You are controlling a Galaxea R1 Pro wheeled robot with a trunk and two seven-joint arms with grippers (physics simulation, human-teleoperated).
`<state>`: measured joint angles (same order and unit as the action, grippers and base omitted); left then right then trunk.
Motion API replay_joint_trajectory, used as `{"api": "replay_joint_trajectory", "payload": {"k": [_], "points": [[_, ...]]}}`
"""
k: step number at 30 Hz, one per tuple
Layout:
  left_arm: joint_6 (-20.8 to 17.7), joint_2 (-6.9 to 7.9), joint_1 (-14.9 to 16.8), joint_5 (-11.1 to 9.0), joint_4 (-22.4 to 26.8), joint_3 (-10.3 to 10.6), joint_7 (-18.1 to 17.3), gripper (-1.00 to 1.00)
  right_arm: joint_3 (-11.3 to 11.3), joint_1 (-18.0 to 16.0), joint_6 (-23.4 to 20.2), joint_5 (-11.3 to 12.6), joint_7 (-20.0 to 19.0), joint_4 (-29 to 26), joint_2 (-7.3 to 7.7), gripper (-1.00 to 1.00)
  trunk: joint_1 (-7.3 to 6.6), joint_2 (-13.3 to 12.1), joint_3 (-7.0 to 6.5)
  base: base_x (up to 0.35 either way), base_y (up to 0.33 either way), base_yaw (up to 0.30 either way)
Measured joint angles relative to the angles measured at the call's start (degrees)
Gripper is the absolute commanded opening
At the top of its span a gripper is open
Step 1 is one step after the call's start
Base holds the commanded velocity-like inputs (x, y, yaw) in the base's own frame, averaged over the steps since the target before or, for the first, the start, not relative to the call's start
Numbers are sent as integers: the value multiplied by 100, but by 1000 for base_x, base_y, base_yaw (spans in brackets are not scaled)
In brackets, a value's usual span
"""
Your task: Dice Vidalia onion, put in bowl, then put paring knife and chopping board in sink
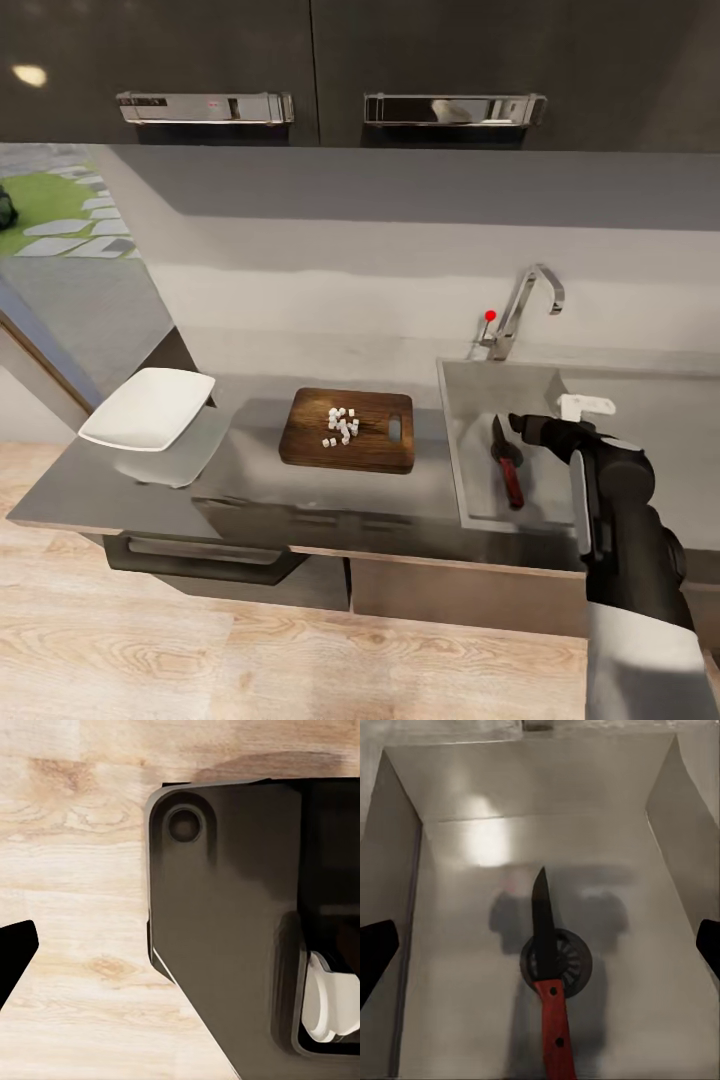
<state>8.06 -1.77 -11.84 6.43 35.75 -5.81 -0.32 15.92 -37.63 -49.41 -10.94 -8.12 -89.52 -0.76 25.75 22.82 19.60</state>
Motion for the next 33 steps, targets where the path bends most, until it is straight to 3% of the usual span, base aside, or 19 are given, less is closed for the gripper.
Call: {"api": "replay_joint_trajectory", "payload": {"k": [4,9,33], "points": [[0,6,0,0,-11,4,0,100,2,6,-115,-4,-7,-162,-104,100,0,0,0,0,0,0],[-1,7,-1,0,-10,2,0,100,1,8,-132,-5,-8,-173,-129,100,0,-1,0,0,120,0],[-2,5,-1,0,-22,1,0,100,6,17,-124,-25,-238,-135,-129,100,0,-1,0,0,296,0]]}}
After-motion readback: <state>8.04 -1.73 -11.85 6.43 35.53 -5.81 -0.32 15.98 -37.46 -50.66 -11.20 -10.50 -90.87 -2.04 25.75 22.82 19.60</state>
